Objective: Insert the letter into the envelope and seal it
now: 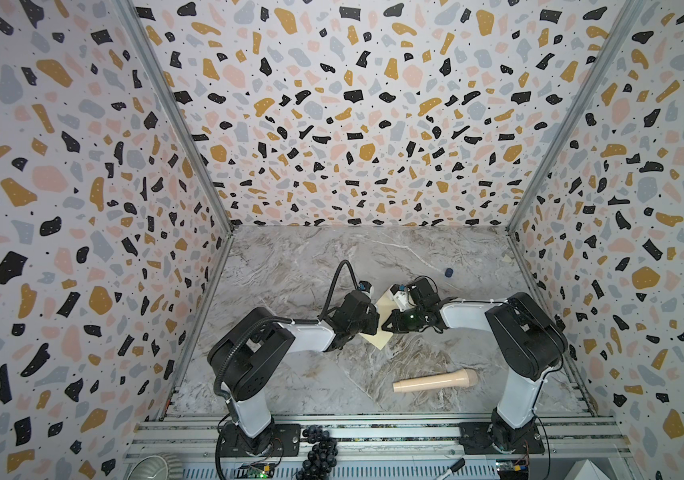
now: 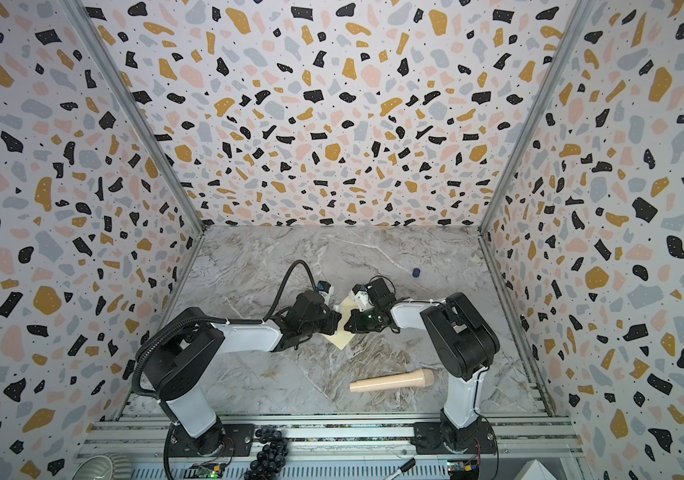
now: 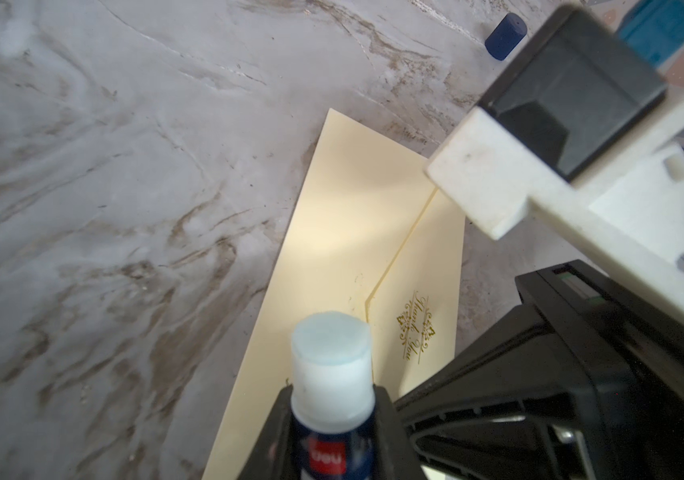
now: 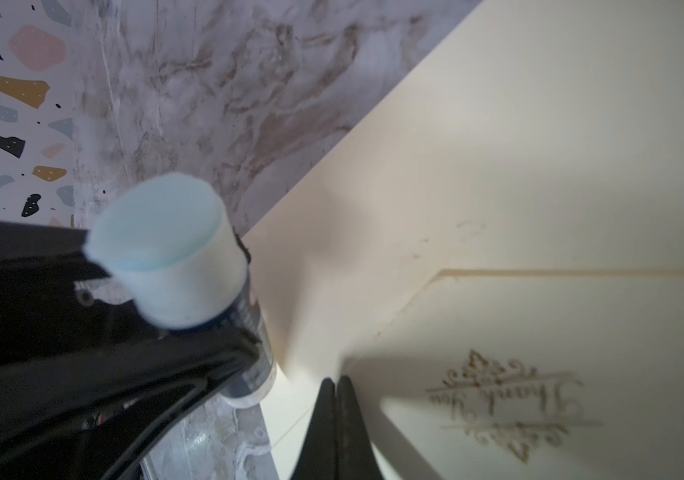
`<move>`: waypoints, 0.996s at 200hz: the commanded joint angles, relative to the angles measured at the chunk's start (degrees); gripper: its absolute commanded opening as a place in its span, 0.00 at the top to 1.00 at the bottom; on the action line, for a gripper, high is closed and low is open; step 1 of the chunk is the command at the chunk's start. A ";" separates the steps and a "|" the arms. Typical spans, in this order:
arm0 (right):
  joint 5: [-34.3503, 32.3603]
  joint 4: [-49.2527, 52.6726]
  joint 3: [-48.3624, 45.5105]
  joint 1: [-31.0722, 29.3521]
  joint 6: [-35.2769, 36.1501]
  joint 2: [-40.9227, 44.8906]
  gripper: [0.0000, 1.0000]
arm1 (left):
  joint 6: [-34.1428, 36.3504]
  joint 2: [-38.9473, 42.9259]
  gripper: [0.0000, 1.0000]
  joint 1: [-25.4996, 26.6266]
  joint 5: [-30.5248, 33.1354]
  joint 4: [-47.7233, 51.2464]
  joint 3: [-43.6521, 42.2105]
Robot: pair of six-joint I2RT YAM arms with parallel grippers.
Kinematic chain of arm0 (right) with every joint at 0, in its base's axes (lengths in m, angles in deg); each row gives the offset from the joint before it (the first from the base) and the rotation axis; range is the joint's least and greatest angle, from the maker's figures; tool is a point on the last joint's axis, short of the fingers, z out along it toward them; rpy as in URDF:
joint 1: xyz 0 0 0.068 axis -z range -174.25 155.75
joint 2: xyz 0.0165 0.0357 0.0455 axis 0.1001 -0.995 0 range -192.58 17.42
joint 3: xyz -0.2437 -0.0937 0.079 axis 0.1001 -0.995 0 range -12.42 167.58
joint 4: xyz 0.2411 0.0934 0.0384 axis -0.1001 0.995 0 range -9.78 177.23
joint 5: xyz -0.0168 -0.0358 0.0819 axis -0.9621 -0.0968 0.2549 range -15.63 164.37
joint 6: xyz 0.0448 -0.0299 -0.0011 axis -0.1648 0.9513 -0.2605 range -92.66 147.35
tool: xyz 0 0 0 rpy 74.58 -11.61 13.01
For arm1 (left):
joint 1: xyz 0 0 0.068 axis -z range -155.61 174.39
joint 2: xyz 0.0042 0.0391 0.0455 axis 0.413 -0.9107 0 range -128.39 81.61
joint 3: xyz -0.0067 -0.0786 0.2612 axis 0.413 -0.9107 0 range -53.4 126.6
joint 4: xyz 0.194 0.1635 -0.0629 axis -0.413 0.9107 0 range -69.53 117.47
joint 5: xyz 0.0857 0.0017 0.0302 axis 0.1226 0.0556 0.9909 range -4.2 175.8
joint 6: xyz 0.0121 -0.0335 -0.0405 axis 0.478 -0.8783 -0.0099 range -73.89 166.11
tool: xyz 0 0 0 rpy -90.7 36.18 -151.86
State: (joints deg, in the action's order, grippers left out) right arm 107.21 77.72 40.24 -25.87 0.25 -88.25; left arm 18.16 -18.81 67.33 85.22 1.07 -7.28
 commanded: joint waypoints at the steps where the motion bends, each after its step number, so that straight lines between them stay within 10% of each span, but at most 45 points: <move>1: -2.53 2.59 1.08 -0.20 0.71 -0.92 1.00 | 0.35 -0.98 1.00 0.52 0.50 0.07 1.06; 199: -2.65 3.68 6.11 4.15 1.50 -5.54 1.00 | 4.13 -4.70 1.00 0.65 5.19 4.63 2.30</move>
State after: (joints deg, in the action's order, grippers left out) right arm 108.06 78.47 44.81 -22.59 0.45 -91.84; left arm 20.18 -21.83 67.99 88.04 2.14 -4.65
